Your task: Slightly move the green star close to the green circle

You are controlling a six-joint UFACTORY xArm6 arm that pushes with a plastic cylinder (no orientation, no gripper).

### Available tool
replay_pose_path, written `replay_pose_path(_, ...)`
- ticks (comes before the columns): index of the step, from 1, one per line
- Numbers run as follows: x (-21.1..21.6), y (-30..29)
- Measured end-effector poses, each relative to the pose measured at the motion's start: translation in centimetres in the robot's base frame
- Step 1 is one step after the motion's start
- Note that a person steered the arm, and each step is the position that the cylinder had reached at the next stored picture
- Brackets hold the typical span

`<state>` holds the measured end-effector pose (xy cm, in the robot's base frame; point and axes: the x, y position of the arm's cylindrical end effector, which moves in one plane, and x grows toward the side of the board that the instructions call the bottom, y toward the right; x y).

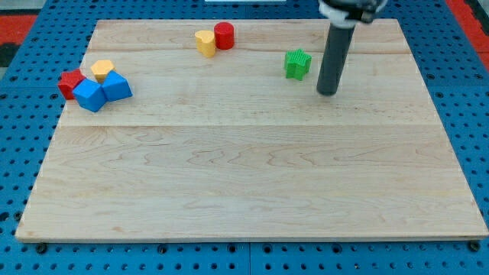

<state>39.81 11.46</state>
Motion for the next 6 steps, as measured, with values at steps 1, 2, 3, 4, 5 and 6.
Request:
replay_pose_path(1,-0.6,-7.2)
replay_pose_path(2,-4.6,-5.9)
replay_pose_path(3,-6.6,2.3)
replay_pose_path(4,-6.8,4.9)
replay_pose_path(5,-5.6,0.9)
replay_pose_path(6,-7.3,-6.2)
